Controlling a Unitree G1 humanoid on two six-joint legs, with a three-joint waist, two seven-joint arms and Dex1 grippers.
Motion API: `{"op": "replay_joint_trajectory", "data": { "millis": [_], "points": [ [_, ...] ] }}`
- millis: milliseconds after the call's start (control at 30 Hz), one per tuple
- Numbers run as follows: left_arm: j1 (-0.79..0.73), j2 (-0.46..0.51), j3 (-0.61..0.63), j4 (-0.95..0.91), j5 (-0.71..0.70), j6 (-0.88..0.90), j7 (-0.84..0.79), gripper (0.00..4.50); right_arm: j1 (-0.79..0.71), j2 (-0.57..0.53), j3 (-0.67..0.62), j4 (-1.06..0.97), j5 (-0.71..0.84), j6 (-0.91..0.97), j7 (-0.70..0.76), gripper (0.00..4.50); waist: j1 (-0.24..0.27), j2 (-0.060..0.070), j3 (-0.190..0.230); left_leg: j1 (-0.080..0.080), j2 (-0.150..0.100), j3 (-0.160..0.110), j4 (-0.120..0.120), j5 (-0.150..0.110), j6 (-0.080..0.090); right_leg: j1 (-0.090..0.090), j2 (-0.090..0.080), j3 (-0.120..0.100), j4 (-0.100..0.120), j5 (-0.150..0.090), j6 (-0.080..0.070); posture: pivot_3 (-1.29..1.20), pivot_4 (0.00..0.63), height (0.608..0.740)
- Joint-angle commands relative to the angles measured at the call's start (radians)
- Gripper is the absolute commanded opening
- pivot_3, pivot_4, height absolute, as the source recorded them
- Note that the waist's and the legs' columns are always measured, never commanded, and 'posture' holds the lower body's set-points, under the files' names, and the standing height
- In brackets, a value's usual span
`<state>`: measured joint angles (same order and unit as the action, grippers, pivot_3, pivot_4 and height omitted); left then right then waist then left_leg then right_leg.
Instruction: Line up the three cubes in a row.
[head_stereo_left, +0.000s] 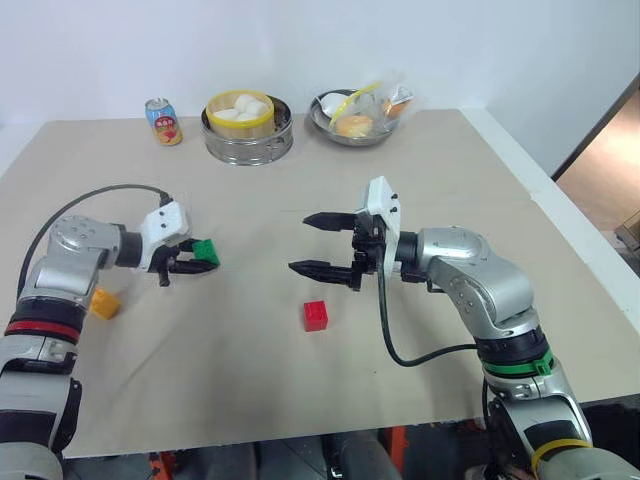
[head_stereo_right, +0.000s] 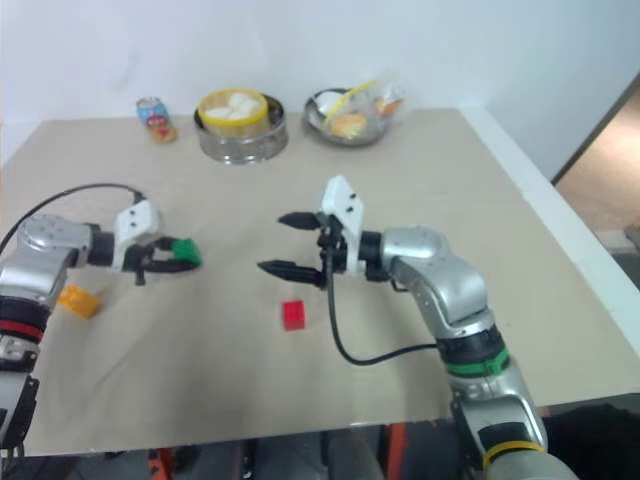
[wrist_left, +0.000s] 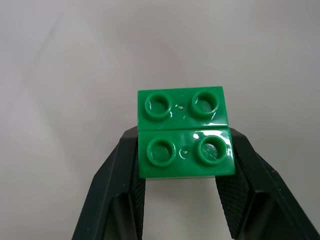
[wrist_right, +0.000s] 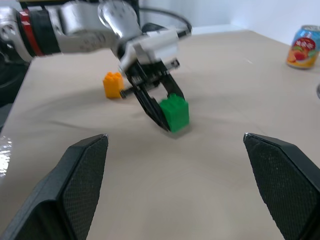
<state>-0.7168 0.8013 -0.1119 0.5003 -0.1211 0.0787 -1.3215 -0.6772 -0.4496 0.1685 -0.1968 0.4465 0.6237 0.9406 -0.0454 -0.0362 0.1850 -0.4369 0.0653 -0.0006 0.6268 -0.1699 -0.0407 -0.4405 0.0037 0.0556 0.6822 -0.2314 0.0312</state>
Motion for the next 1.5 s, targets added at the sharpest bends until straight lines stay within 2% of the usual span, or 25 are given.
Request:
{"op": "replay_joint_trajectory", "data": {
  "millis": [33,100,233,400,533,1067,1200,1500],
  "points": [
    [0.087,0.043,0.03,-0.306,-0.084,0.178,-0.016,1.38,-0.006,-0.035,-0.011,-0.032,0.005,-0.018,0.03,4.5,-0.002,0.0,0.0,0.0,0.0,0.0,0.0,0.0,0.0,0.0,0.0,0.0,0.0,0.0,0.0,0.0,0.15,0.74],
    [0.174,0.062,0.034,-0.489,-0.141,0.291,-0.016,1.38,0.002,-0.056,-0.017,-0.047,0.003,-0.023,0.038,4.5,-0.003,0.0,0.0,0.0,0.0,0.0,0.0,0.0,0.0,0.0,0.0,0.001,0.0,0.0,0.0,0.0,0.15,0.74],
    [0.301,0.062,0.031,-0.706,-0.172,0.427,0.063,1.38,0.027,-0.084,-0.012,-0.064,-0.007,-0.041,0.043,4.5,-0.002,0.0,0.0,0.0,0.0,0.0,-0.001,0.0,0.0,0.0,0.0,0.001,0.0,-0.001,0.0,0.0,0.15,0.74],
    [0.365,0.062,0.021,-0.825,-0.187,0.514,0.128,1.38,0.041,-0.087,-0.009,-0.077,-0.002,-0.042,0.041,4.5,-0.002,0.0,0.0,0.001,0.0,-0.001,0.0,0.002,0.002,0.0,0.001,0.0,0.0,0.001,0.001,0.0,0.15,0.74],
    [0.368,0.061,0.012,-0.839,-0.193,0.533,0.146,1.38,0.047,-0.085,-0.003,-0.08,-0.007,-0.05,0.041,4.5,-0.001,0.0,0.0,0.002,0.0,-0.001,0.001,0.004,0.006,0.001,0.001,0.001,0.0,0.003,-0.004,0.0,0.15,0.74],
    [0.317,0.069,-0.094,-0.782,-0.157,0.462,0.087,1.38,0.043,-0.08,0.01,-0.083,-0.003,-0.053,0.046,4.5,-0.001,0.0,0.0,0.002,0.0,0.0,0.0,0.005,0.007,0.0,0.001,0.001,0.0,0.003,-0.005,0.0,0.15,0.74],
    [0.282,0.06,-0.116,-0.721,-0.117,0.413,0.08,1.38,0.072,-0.125,0.032,-0.128,0.036,-0.056,0.146,4.5,-0.001,0.0,0.0,0.002,0.0,0.0,0.0,0.005,0.007,0.0,0.002,0.001,0.0,0.003,-0.005,0.0,0.15,0.74],
    [0.26,0.06,-0.122,-0.684,-0.109,0.39,0.064,1.38,0.078,-0.136,0.064,-0.111,0.002,-0.105,0.19,4.5,-0.001,0.0,0.0,0.002,0.0,0.0,0.0,0.005,0.007,0.0,0.002,0.001,0.0,0.003,-0.005,0.0,0.15,0.74]
  ]
}}
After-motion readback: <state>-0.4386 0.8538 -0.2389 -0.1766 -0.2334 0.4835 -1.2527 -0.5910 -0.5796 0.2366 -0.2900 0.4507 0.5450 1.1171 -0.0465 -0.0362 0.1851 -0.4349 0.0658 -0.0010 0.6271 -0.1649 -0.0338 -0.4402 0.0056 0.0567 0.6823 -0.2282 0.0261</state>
